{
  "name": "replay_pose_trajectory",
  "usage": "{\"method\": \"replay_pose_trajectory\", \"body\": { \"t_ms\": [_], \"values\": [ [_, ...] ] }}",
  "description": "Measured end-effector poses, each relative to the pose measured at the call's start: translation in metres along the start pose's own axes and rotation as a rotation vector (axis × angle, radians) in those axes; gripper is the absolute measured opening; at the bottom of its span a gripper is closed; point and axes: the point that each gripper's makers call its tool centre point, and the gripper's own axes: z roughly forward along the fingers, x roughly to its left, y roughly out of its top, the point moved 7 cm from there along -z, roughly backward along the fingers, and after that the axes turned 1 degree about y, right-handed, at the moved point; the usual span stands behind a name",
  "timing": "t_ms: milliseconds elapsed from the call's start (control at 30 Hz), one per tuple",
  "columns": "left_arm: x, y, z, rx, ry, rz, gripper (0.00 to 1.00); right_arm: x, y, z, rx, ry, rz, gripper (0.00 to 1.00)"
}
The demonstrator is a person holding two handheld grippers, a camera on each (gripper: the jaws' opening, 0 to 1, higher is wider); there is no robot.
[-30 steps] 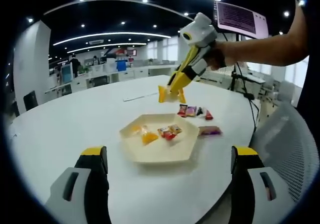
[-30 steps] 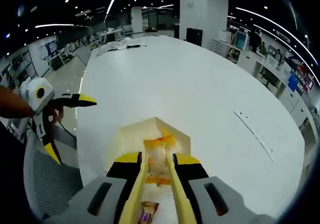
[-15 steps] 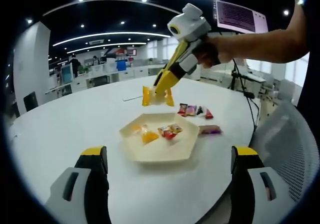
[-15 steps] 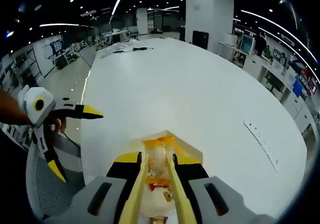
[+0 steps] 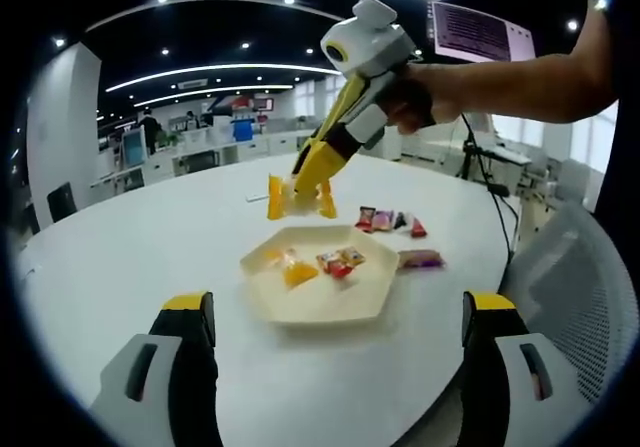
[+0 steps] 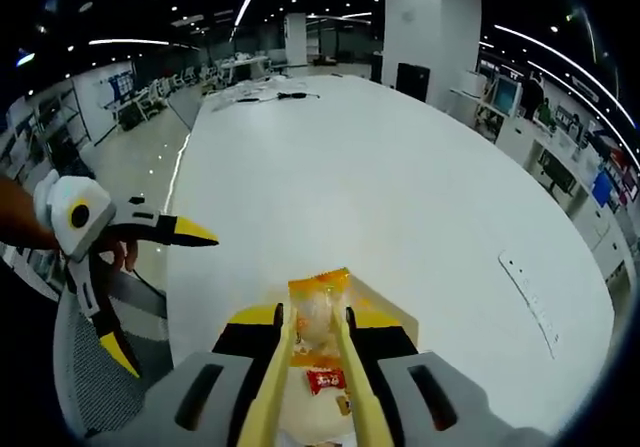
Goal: Place the target food into the container with the food tongs after gripping and lifting it, then release it inside without dropping or visibly crushing the food.
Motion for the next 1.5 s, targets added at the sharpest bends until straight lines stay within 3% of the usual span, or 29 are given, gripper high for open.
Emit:
{"method": "replay_pose_trajectory", "body": {
  "t_ms": [367,933,1033,1500],
  "values": [
    [0.002,-0.001,0.000,-0.004,0.005,-0.005,0.99,0.007,0.003,0.003,-0.012,0.043,-0.055,0.27],
    [0.001,0.000,0.000,-0.003,0.004,-0.003,0.99,0.001,0.000,-0.015,-0.047,0.015,-0.052,0.28],
    [0.001,0.000,0.000,-0.004,0.006,-0.005,0.99,-0.004,0.001,-0.023,-0.102,-0.001,-0.039,0.28],
    [0.000,-0.001,0.001,0.001,-0.007,-0.003,0.99,-0.033,-0.027,-0.078,-0.156,-0.090,0.021,0.28]
  ]
}}
